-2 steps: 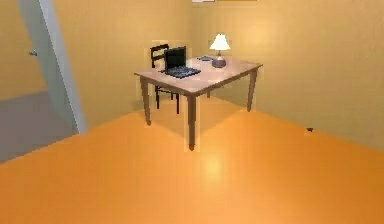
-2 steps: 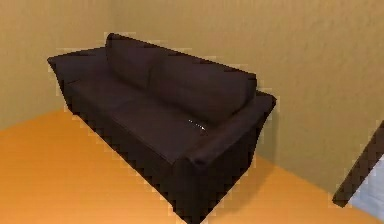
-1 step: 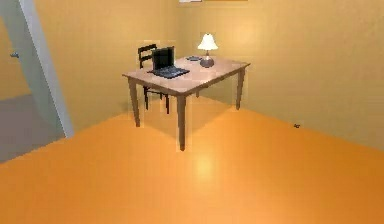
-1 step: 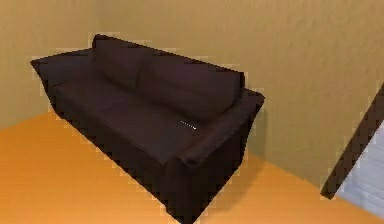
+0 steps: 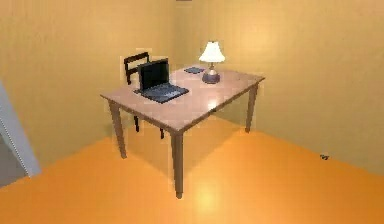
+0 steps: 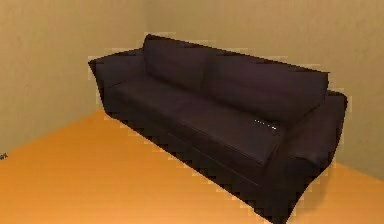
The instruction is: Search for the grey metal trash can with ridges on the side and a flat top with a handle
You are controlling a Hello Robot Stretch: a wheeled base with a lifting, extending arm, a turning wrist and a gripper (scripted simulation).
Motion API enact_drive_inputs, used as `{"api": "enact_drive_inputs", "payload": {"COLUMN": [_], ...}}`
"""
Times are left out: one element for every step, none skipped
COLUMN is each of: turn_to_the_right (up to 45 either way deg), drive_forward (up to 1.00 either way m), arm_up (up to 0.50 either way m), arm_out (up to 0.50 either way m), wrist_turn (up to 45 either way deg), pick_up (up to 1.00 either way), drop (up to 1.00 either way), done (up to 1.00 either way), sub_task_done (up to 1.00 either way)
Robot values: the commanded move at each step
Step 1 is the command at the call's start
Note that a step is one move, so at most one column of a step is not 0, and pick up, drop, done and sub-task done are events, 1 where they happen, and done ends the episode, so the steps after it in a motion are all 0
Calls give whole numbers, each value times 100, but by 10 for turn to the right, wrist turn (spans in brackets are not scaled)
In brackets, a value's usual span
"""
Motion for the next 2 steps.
{"api": "enact_drive_inputs", "payload": {"turn_to_the_right": [-300,0], "drive_forward": [0,80], "arm_up": [0,0], "arm_out": [0,0], "wrist_turn": [0,0], "pick_up": [0,0], "drop": [0,0], "done": [0,0], "sub_task_done": [0,0]}}
